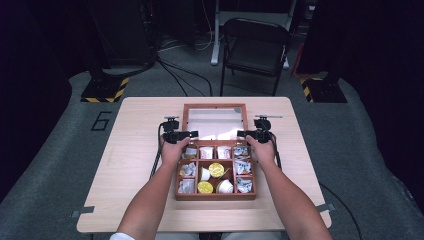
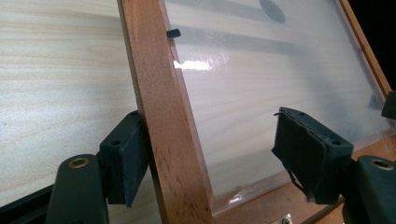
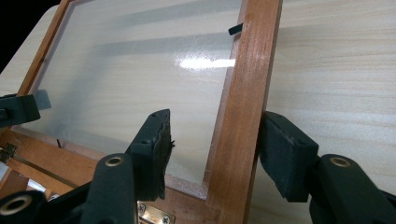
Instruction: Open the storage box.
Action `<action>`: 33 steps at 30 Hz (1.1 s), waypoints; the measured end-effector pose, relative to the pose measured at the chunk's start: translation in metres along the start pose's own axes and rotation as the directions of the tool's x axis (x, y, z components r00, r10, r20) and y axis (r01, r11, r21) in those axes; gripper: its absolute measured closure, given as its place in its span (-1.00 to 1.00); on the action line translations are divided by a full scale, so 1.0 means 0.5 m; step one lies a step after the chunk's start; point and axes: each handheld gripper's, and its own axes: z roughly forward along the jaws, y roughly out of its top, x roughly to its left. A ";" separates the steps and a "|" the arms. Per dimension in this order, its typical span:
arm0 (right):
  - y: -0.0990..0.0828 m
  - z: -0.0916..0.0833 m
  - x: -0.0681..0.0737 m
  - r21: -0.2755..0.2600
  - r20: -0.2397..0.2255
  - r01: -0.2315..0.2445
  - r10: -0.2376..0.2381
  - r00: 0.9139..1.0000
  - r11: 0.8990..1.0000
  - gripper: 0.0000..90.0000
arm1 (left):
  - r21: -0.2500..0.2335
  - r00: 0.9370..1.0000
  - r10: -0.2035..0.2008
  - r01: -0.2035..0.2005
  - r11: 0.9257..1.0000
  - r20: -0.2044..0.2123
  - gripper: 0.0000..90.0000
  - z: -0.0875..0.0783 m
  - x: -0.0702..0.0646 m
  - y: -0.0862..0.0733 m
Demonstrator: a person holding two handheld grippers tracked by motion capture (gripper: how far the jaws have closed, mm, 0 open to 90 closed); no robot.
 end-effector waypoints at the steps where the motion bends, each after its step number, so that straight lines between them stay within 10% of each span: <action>1: 0.000 0.000 0.000 0.001 0.000 0.001 -0.001 1.000 1.000 -0.01 | 0.000 1.000 -0.001 0.001 1.000 0.000 -0.37 0.000 0.000 0.000; 33: -0.001 0.007 -0.013 0.039 -0.018 -0.042 0.043 0.999 0.998 0.00 | 0.056 0.998 -0.046 0.044 0.998 0.043 -0.36 0.008 0.019 0.002</action>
